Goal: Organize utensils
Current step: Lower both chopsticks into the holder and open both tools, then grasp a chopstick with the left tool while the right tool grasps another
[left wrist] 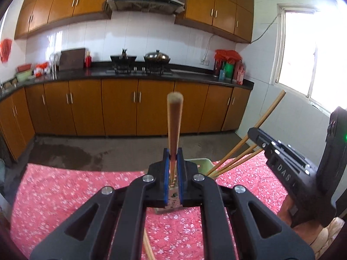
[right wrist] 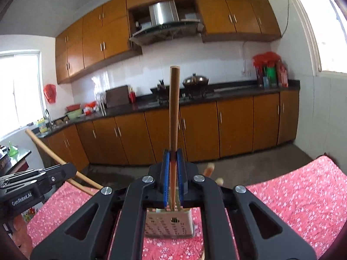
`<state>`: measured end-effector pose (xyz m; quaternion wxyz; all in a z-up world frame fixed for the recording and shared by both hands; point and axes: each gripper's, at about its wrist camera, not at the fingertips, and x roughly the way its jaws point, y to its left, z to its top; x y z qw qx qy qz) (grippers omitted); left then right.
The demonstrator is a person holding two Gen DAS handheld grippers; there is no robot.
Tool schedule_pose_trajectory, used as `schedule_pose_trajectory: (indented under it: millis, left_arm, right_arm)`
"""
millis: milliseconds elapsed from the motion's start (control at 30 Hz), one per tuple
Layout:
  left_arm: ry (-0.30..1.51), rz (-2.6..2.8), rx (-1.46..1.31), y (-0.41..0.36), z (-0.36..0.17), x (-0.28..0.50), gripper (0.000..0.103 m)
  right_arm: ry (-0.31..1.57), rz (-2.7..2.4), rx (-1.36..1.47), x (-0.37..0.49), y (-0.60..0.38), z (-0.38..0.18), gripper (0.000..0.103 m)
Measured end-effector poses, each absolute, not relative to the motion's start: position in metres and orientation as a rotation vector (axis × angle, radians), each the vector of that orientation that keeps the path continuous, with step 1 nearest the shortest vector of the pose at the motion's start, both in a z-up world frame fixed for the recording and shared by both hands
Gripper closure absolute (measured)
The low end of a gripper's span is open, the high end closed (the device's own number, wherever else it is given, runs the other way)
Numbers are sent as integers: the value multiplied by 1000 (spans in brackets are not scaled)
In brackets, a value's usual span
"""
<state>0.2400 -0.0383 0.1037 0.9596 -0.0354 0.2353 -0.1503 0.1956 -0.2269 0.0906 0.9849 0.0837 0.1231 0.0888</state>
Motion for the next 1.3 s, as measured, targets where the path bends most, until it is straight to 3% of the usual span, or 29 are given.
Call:
schedule_pose_trajectory:
  millis: [100,233,567,700,800,900,1167,1300]
  left_arm:
    - [486,-304,-82,-36,98,248,94]
    - [466,-308,-103,-30,98,243,86]
    - [377,-223,-145,20,108,193,77]
    - [447,-126,-109,48,72,182,76]
    - [543,-83,-104,64,31,186,76]
    - [647,-71,-114,75,-16,185,77]
    - [787,-99,-116,68,-79,174,77]
    - [807,-143,-110,54,-86,171,77]
  right_arm:
    - [252,180,155,195,-227,86,94]
    - [245,176,159,191,-229,92,79]
    - [251,87,195,153,-267,95,77]
    - [430,31,173,158,-283,49,77]
    - [658,61,194,167,-287,-17,77]
    - [804,126,236,165,-279,-67,85]
    - [874,184,215,158,-252,-99,85]
    - [894,165,162,161,-245,-106,94]
